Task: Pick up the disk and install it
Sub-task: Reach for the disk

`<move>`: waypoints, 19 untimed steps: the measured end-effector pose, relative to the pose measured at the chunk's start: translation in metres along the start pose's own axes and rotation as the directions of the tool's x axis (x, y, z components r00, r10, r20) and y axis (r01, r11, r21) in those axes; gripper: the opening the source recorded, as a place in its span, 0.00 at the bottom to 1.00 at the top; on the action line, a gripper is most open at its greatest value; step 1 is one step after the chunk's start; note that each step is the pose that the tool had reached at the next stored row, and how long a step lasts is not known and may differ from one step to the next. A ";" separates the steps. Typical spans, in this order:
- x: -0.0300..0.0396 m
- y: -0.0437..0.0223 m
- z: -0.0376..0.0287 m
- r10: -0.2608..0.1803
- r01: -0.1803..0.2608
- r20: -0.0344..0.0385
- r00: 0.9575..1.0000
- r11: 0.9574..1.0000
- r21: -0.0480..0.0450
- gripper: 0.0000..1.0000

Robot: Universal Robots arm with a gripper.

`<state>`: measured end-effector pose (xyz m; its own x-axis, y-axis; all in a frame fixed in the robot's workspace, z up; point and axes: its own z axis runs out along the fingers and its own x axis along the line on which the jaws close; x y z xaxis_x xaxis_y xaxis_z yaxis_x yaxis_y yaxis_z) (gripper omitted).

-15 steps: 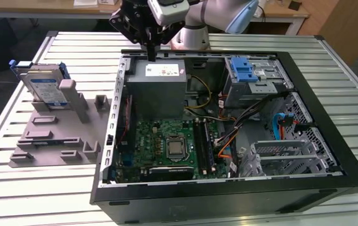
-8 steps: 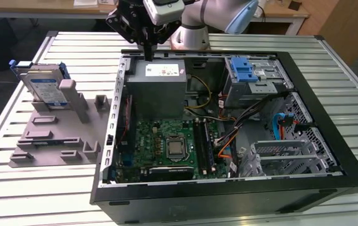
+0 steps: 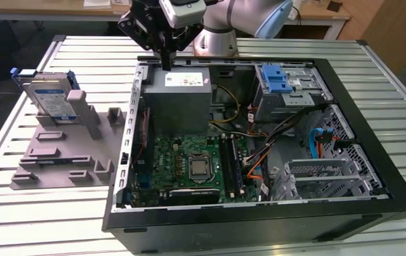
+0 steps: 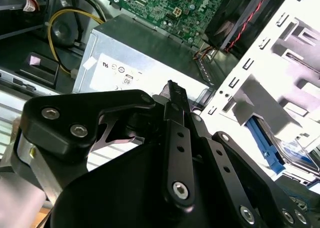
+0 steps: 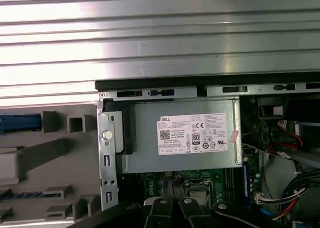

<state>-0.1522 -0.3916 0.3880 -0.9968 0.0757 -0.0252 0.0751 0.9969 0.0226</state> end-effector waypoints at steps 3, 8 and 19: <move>0.0018 0.0007 0.0000 0.000 0.000 0.000 1.000 1.000 0.000 0.11; 0.0059 0.0015 0.0001 0.000 0.000 0.000 1.000 1.000 0.000 0.11; 0.0137 0.0027 0.0005 0.000 0.000 -0.001 1.000 1.000 0.000 0.11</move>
<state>-0.1656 -0.3878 0.3872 -0.9968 0.0757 -0.0245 0.0751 0.9969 0.0224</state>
